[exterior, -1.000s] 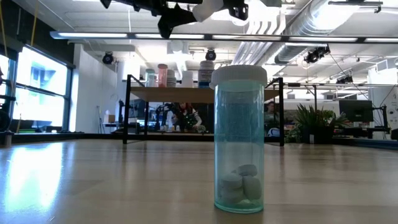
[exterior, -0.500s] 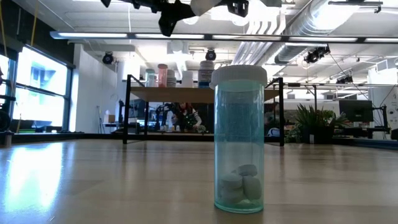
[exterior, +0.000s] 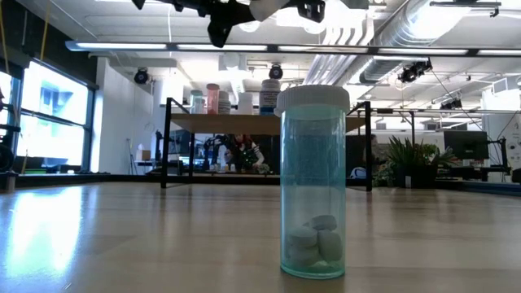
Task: Pick and place medicine bottles onto shelf by color
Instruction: Put the transparent pill bottle on the shelf
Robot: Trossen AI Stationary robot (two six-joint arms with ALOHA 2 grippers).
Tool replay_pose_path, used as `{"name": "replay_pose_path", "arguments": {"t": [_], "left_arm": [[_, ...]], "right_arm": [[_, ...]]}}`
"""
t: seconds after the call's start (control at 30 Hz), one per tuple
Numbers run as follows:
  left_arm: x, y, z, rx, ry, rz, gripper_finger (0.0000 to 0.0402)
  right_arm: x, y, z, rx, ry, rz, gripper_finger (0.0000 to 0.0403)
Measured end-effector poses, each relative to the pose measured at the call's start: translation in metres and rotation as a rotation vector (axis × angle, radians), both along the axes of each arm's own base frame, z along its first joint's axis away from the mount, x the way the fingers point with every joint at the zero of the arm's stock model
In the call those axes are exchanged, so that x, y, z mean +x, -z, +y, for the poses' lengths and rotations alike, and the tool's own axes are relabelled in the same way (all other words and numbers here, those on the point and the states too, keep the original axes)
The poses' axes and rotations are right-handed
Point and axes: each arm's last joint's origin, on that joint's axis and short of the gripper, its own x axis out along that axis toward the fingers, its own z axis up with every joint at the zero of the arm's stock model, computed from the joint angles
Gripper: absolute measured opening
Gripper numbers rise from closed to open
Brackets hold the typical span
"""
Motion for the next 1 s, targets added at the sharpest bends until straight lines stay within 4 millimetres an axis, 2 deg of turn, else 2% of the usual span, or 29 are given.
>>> {"name": "replay_pose_path", "arguments": {"t": [0.13, 0.27, 0.5, 0.73, 1.0], "left_arm": [[0.000, 0.000, 0.000, 0.001, -0.003, 0.001, 0.0135], [0.000, 0.000, 0.000, 0.001, -0.010, 0.004, 0.0134], [0.000, 0.000, 0.002, 0.015, -0.049, 0.006, 0.0134], [-0.001, 0.000, 0.007, 0.058, -0.134, 0.013, 0.0134], [-0.004, -0.005, 0.022, 0.112, -0.306, -0.023, 0.0134]], "right_arm": [[0.000, 0.000, -0.001, -0.035, 0.002, -0.002, 0.0146], [0.000, 0.000, -0.002, -0.067, 0.027, -0.003, 0.0182], [-0.002, -0.001, -0.017, -0.051, 0.071, -0.007, 0.0242], [-0.011, -0.008, -0.037, -0.047, 0.147, -0.040, 0.0252], [-0.016, -0.019, -0.064, -0.069, 0.245, -0.149, 0.0252]]}}
